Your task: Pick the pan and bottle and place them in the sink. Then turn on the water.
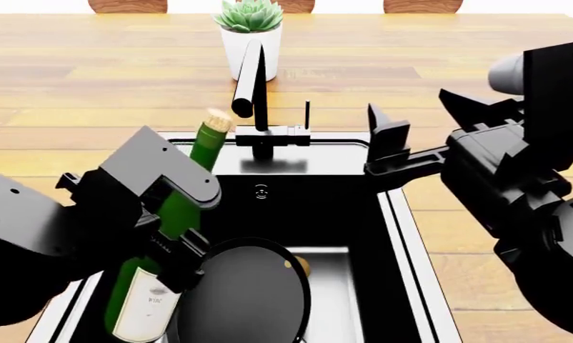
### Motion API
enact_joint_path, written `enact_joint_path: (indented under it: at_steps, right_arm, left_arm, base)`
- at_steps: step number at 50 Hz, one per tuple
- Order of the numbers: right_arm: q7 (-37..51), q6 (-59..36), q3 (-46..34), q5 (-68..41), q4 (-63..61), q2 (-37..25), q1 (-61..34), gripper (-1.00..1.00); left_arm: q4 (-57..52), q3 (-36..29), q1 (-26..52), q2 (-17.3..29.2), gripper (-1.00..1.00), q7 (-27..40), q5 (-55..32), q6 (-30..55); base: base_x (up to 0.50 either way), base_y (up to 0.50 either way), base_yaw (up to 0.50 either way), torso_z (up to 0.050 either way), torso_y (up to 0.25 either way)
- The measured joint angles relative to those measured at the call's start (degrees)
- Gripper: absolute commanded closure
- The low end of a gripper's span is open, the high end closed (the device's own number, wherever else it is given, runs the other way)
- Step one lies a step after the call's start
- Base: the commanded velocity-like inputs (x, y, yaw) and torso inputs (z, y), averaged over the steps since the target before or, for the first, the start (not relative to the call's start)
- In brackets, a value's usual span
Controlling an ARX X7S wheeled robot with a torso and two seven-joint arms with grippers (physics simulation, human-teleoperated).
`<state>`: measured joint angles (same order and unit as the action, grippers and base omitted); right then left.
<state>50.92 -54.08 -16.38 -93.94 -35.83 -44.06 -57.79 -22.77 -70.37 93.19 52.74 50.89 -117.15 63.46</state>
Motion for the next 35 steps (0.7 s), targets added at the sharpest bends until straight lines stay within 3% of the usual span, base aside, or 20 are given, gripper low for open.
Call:
enact_joint_path:
  at_steps: [35]
  right_arm:
    - [-0.17, 1.18, 0.72, 0.3, -0.42, -1.36, 0.97, -1.0]
  left_arm:
    - [2.16, -3.68, -2.51, -5.59, 1.0, -0.59, 1.88, 1.33]
  base:
    - [0.0, 0.0, 0.0, 0.0, 0.001]
